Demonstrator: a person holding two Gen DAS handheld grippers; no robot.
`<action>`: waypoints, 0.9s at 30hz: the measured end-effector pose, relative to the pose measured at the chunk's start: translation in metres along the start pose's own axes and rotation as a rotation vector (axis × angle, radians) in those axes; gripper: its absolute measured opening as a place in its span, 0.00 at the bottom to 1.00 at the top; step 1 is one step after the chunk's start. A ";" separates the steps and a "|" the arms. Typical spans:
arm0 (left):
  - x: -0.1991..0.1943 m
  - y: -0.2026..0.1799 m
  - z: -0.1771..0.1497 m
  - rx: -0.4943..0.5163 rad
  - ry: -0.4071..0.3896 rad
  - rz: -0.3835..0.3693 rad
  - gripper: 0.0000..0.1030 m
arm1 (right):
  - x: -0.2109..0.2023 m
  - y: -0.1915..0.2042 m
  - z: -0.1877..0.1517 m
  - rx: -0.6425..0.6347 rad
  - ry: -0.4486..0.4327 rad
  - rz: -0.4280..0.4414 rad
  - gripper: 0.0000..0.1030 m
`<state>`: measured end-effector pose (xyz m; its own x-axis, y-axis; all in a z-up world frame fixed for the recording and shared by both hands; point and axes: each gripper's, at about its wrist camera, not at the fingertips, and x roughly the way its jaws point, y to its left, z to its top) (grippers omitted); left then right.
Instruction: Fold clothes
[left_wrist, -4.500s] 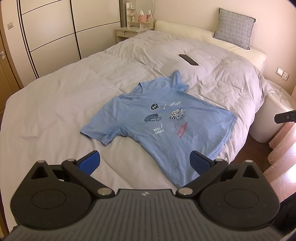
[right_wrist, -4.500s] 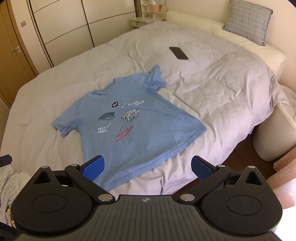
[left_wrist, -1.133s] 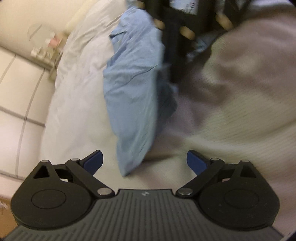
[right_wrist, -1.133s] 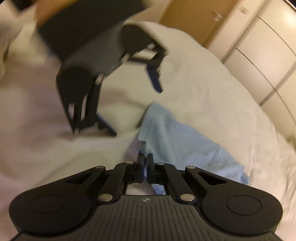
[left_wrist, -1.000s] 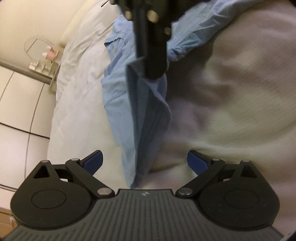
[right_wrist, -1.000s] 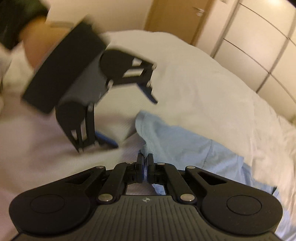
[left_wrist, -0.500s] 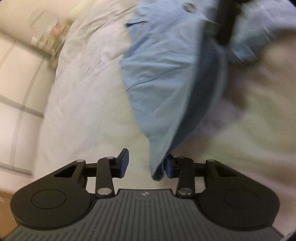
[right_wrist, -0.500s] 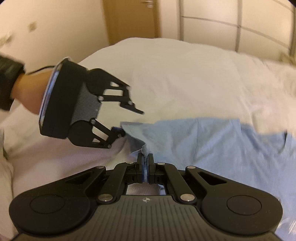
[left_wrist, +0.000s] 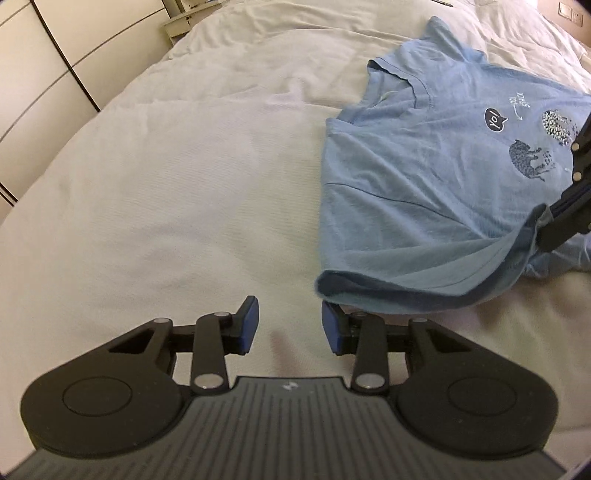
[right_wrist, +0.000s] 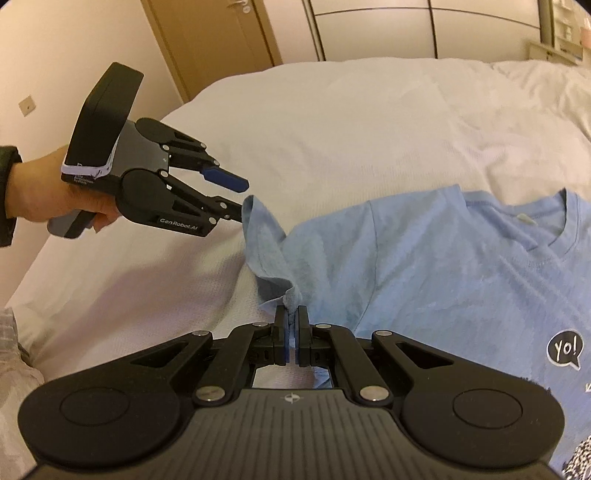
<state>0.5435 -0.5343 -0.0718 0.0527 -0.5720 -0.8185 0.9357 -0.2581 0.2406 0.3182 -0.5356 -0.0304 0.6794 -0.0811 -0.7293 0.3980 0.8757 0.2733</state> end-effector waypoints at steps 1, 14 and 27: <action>0.001 -0.001 0.000 -0.011 -0.001 -0.006 0.33 | 0.001 -0.002 0.000 0.014 -0.001 0.003 0.01; 0.031 -0.016 0.045 -0.169 -0.074 -0.048 0.33 | 0.000 -0.059 -0.025 0.449 0.018 0.037 0.14; 0.047 -0.015 0.035 -0.114 -0.005 -0.199 0.43 | -0.007 -0.077 -0.040 0.490 0.043 0.069 0.39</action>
<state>0.5199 -0.5848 -0.0955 -0.1387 -0.5224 -0.8414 0.9608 -0.2769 0.0135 0.2579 -0.5834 -0.0715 0.6927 -0.0019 -0.7212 0.6029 0.5505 0.5775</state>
